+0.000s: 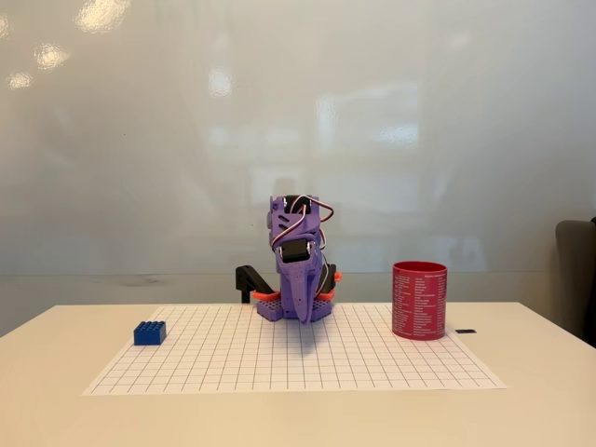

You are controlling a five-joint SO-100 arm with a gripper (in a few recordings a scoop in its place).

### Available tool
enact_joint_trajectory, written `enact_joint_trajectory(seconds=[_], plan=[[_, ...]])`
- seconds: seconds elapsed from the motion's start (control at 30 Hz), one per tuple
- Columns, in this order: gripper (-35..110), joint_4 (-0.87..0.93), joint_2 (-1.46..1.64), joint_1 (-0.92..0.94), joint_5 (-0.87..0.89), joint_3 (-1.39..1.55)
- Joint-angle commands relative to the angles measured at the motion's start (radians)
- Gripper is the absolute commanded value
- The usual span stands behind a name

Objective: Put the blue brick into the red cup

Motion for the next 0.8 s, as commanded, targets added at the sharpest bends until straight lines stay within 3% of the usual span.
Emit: enact_joint_trajectory(seconds=[0.0,0.77], plan=[[0,-0.009,0.003,0.031,0.061,-0.003],[0,-0.005,-0.078,0.017,0.015,-0.043]])
